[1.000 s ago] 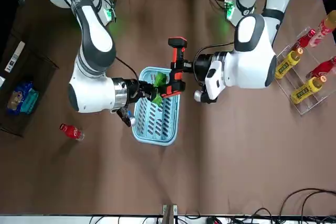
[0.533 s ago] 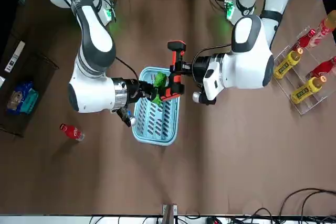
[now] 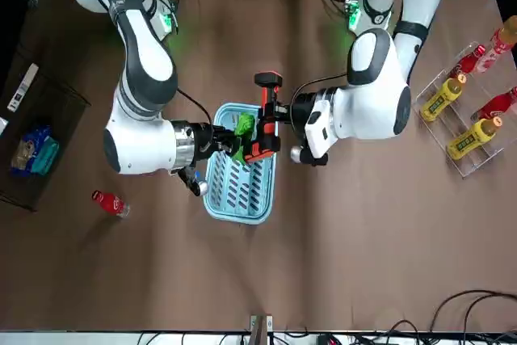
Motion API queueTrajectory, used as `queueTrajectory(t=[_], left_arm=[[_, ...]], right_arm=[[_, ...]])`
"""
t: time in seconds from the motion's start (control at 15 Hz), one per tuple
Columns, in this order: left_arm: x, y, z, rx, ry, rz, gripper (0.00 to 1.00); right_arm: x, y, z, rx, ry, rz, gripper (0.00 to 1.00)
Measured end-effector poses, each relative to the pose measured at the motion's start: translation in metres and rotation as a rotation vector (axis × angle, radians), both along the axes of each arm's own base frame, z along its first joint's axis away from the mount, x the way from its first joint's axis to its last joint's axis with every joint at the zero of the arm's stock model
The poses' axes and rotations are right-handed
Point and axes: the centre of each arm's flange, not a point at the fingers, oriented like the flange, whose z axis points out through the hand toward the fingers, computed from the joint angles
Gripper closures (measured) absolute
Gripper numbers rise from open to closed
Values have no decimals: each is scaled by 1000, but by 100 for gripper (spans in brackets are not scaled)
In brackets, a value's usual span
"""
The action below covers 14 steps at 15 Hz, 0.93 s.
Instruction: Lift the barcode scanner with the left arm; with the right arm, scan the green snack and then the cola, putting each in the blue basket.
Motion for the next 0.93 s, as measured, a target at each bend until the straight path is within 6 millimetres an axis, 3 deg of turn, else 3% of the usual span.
queueTrajectory(t=[0.4, 0.67, 0.93], left_arm=[[3, 11, 0, 15, 21, -9, 63], [2, 16, -5, 72, 10, -44, 63], [3, 19, -5, 81, 26, -27, 63]], right_arm=[[0, -3, -5, -40, -21, 19, 78], [2, -12, -24, -155, -120, 127, 78], [7, 1, -51, -203, -247, 186, 78]])
